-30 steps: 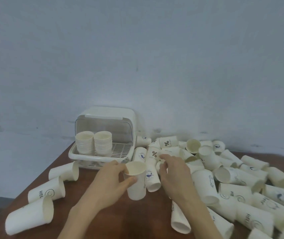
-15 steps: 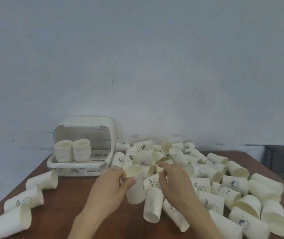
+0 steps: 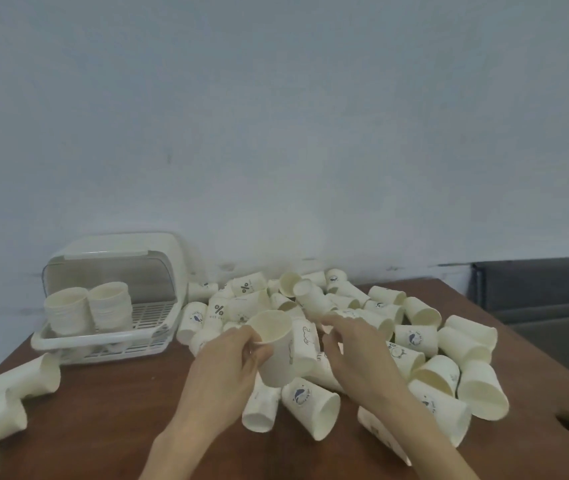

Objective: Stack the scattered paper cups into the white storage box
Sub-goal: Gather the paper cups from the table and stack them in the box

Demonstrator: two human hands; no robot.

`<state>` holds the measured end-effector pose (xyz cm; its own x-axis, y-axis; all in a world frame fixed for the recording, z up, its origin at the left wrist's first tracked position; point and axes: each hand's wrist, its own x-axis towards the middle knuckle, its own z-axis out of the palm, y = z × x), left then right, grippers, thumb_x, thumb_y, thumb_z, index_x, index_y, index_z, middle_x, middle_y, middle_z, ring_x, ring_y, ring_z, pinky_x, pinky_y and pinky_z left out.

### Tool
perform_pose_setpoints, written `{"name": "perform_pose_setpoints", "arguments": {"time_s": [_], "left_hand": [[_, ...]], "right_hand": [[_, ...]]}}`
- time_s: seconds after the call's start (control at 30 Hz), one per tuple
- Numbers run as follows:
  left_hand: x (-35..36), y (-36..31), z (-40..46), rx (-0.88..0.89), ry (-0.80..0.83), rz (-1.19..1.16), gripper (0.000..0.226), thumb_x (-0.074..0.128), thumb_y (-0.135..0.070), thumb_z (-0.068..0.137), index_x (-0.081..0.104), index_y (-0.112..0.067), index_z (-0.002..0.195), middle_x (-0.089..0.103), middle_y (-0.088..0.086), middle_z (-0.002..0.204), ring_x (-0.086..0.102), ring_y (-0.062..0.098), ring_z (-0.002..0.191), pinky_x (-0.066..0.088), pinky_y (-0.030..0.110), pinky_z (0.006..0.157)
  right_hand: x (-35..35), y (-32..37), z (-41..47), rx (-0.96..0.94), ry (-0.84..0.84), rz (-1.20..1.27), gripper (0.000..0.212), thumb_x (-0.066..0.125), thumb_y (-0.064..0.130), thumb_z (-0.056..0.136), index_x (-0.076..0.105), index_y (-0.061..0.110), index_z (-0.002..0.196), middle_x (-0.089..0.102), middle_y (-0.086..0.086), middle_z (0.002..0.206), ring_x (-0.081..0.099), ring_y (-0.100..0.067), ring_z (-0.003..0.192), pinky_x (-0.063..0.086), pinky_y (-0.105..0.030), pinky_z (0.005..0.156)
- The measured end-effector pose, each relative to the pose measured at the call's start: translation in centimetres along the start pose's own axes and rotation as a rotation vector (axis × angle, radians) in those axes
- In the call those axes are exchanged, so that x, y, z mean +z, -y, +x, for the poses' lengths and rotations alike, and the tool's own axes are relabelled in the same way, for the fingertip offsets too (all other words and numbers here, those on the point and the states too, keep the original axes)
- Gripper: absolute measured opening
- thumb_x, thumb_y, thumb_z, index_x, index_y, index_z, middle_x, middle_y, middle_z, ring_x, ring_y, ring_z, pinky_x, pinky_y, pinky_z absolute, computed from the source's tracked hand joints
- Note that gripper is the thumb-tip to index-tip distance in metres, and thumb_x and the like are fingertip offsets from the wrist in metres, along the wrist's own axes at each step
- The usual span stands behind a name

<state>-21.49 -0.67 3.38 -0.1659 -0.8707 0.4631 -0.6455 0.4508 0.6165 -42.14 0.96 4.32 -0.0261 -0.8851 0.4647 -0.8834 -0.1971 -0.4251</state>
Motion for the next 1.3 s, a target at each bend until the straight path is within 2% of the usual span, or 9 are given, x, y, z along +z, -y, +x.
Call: {"name": "perform_pose_setpoints", "arguments": {"time_s": [0.13, 0.37, 0.6, 0.73, 0.9, 1.0, 1.17, 1.23, 1.3], "left_hand": [[2.1, -1.9, 0.2, 0.037, 0.021, -0.018, 0.02, 0.058, -0.043, 0.09, 0.057, -0.028, 0.077, 0.055, -0.006, 0.069, 0.052, 0.007, 0.069, 0.044, 0.026, 0.065], [6.2, -4.8, 0.3, 0.074, 0.02, -0.072, 0.021, 0.059, -0.044, 0.089, 0.055, -0.027, 0.076, 0.053, -0.007, 0.066, 0.051, 0.008, 0.068, 0.045, 0.029, 0.064], [9.9, -7.6, 0.2, 0.04, 0.041, -0.073, 0.025, 0.057, -0.046, 0.089, 0.055, -0.028, 0.072, 0.051, -0.006, 0.063, 0.05, 0.007, 0.064, 0.043, 0.029, 0.061], [12.0, -9.6, 0.3, 0.036, 0.046, -0.093, 0.021, 0.059, -0.043, 0.088, 0.055, -0.03, 0.072, 0.052, -0.005, 0.064, 0.051, 0.007, 0.065, 0.042, 0.028, 0.061], [15.5, -12.7, 0.4, 0.068, 0.058, -0.069, 0.022, 0.056, -0.047, 0.088, 0.053, -0.031, 0.074, 0.05, -0.009, 0.064, 0.05, 0.006, 0.065, 0.042, 0.03, 0.063], [17.6, -14.6, 0.3, 0.065, 0.072, -0.077, 0.021, 0.056, -0.047, 0.089, 0.054, -0.031, 0.076, 0.047, -0.01, 0.062, 0.049, 0.006, 0.065, 0.037, 0.028, 0.062], [20.5, -17.0, 0.0, 0.054, 0.07, -0.124, 0.021, 0.058, -0.045, 0.088, 0.054, -0.03, 0.073, 0.047, -0.01, 0.062, 0.048, 0.007, 0.064, 0.042, 0.032, 0.064], [21.4, -17.6, 0.0, 0.05, 0.065, -0.124, 0.021, 0.059, -0.044, 0.088, 0.054, -0.03, 0.073, 0.048, -0.01, 0.063, 0.048, 0.007, 0.064, 0.044, 0.033, 0.063], [22.1, -18.3, 0.0, 0.048, 0.082, -0.105, 0.023, 0.056, -0.047, 0.089, 0.049, -0.033, 0.071, 0.048, -0.01, 0.065, 0.048, 0.007, 0.066, 0.042, 0.031, 0.062]], "right_hand": [[-1.4, -2.2, -0.7, 0.045, -0.011, 0.005, 0.033, 0.045, 0.02, 0.097, 0.055, 0.024, 0.127, 0.063, 0.007, 0.094, 0.049, -0.011, 0.102, 0.037, -0.024, 0.087], [-2.8, -6.5, -2.0, 0.14, 0.0, 0.01, 0.034, 0.044, 0.024, 0.097, 0.056, 0.027, 0.129, 0.062, 0.005, 0.109, 0.054, -0.012, 0.107, 0.041, -0.026, 0.088], [-5.6, -10.8, -2.5, 0.181, 0.011, -0.01, 0.029, 0.046, 0.015, 0.096, 0.063, 0.019, 0.119, 0.07, -0.002, 0.101, 0.06, -0.016, 0.096, 0.046, -0.028, 0.084], [-6.9, -13.9, -2.9, 0.222, 0.007, -0.009, 0.03, 0.047, 0.012, 0.095, 0.066, 0.015, 0.118, 0.07, 0.0, 0.104, 0.06, -0.017, 0.101, 0.045, -0.031, 0.088], [-8.5, -19.2, -3.5, 0.331, 0.0, -0.023, 0.031, 0.046, 0.016, 0.095, 0.065, 0.018, 0.12, 0.07, 0.001, 0.105, 0.06, -0.017, 0.101, 0.044, -0.027, 0.081], [-9.5, -22.0, -4.1, 0.404, -0.011, -0.02, 0.031, 0.045, 0.017, 0.095, 0.065, 0.019, 0.119, 0.069, 0.0, 0.095, 0.062, -0.019, 0.095, 0.047, -0.029, 0.078], [-10.1, -27.3, -3.1, 0.562, -0.031, -0.019, 0.022, 0.048, 0.017, 0.09, 0.07, 0.019, 0.092, 0.062, 0.0, 0.079, 0.052, -0.019, 0.073, 0.037, -0.026, 0.055], [-10.1, -29.0, -2.0, 0.63, -0.057, -0.021, 0.025, 0.045, 0.016, 0.088, 0.062, 0.011, 0.07, 0.061, -0.007, 0.073, 0.051, -0.027, 0.07, 0.038, -0.033, 0.056], [-9.6, -30.7, -0.6, 0.705, -0.08, 0.015, 0.028, 0.043, 0.016, 0.086, 0.054, 0.01, 0.061, 0.061, -0.012, 0.074, 0.049, -0.032, 0.071, 0.037, -0.033, 0.059]]}}
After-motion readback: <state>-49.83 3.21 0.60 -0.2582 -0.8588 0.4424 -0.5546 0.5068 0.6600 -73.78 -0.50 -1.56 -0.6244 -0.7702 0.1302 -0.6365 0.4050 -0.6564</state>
